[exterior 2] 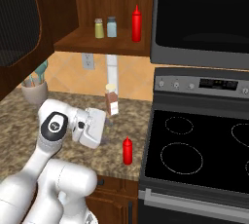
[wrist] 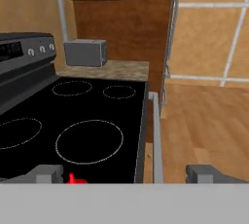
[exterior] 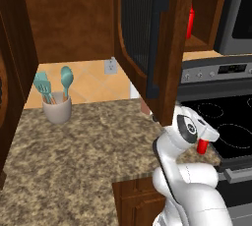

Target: Put the shaker and condiment bottle from the counter next to their counterparts in the cabinet.

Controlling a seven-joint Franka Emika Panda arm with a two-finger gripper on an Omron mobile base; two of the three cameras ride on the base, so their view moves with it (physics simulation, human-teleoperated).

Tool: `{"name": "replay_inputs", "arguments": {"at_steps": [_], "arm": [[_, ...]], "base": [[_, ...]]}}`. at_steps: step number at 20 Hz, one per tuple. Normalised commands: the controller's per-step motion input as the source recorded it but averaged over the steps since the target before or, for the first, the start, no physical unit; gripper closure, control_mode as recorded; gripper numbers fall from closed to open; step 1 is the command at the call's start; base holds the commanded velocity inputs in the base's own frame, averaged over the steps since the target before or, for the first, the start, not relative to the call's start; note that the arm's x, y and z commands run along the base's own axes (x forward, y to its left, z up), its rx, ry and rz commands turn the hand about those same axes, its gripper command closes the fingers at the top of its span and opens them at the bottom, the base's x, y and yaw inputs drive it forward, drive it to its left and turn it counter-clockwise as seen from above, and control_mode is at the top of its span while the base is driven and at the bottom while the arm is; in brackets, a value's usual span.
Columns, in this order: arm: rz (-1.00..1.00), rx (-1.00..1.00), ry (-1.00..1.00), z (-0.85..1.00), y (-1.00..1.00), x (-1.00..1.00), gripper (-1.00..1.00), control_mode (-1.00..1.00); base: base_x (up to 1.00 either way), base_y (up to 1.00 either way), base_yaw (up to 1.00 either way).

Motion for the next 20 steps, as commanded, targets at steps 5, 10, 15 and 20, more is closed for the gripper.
{"name": "replay_inputs", "arguments": {"at_steps": [5, 10, 15, 20], "arm": [[0.0, 0.0, 0.04, -0.71, -0.39, 0.0, -1.0, -1.0], [0.0, 0.0, 0.05, -0.63, -0.24, 0.0, -1.0, -1.0], [-0.05, 0.0, -0.03, -0.27, 0.0, -0.01, -1.0, -1.0], [-0.11, 0.0, -0.13, -0.53, 0.0, -0.04, -1.0, -1.0]], "base": [[0.0, 0.0, 0.0], [0.0, 0.0, 0.0], [0.0, 0.0, 0.0], [0.0, 0.0, 0.0]]}}
